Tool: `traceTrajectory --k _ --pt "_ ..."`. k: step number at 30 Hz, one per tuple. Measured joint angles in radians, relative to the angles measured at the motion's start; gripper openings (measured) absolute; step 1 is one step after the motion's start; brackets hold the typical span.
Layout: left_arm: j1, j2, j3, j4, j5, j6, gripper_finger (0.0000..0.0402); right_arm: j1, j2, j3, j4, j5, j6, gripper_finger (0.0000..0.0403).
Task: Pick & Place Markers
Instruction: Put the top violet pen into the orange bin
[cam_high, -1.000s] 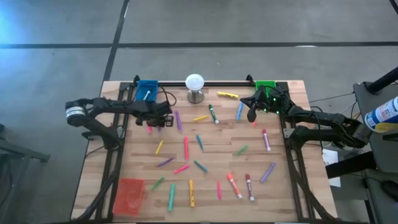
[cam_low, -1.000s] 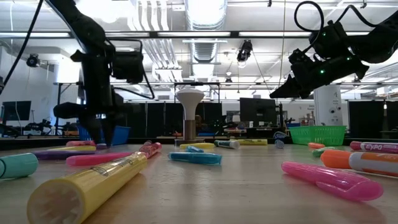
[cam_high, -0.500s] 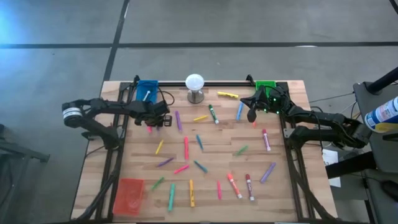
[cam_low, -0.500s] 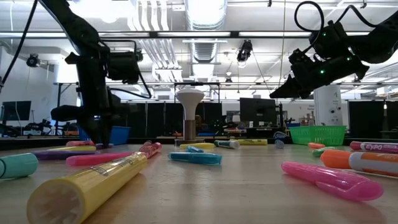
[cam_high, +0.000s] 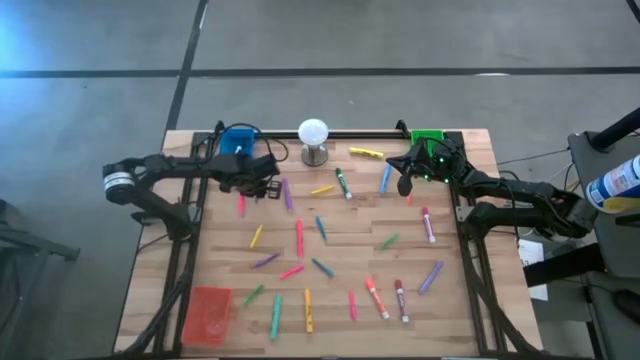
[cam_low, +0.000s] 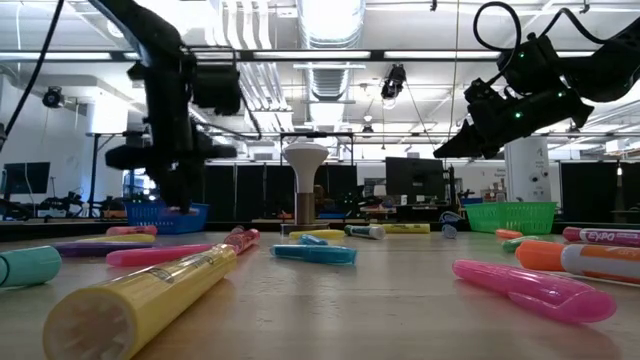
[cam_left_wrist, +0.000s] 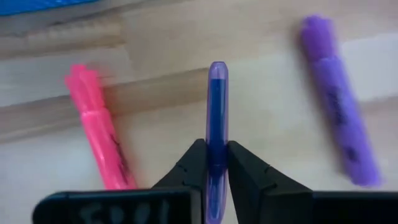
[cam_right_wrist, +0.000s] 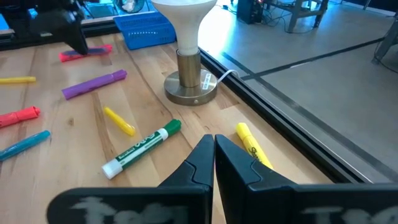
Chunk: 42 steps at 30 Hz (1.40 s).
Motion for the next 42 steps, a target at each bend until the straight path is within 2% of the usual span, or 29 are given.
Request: traceTrajectory --k 4,9,15,21,27,32,36,42 --pt "-0.061 -0.022 0.087 -0.108 0.010 -0.041 0.0041 0.000 0.000 0.000 0.000 0.000 0.000 0.0008" --pt "-0.210 -0.048 0.195 -0.302 0.024 -0.154 0.0040 0.000 0.000 -0.001 -0.001 0.000 0.000 0.0008" --pt "-0.463 -0.072 0.277 -0.414 0.048 -0.390 0.0040 0.000 0.000 -0.006 -0.001 0.000 0.000 0.0008" --pt "-0.749 -0.080 0.281 -0.485 0.082 -0.671 0.0040 0.000 0.000 -0.011 -0.001 0.000 0.000 0.0008" --pt "-1.026 -0.078 0.245 -0.476 0.147 -0.983 0.0039 0.000 0.000 -0.019 0.004 0.000 0.000 0.0008" --pt "-1.200 -0.076 0.219 -0.411 0.212 -1.205 0.0039 0.000 0.000 -0.020 0.006 0.000 0.019 0.0008" --pt "-1.284 -0.076 0.191 -0.318 0.237 -1.301 0.0039 0.000 0.000 -0.020 0.006 0.000 0.022 0.0008" --pt "-1.315 -0.058 0.145 -0.228 0.258 -1.325 0.0039 0.000 0.000 -0.021 0.007 0.000 0.023 0.0008"
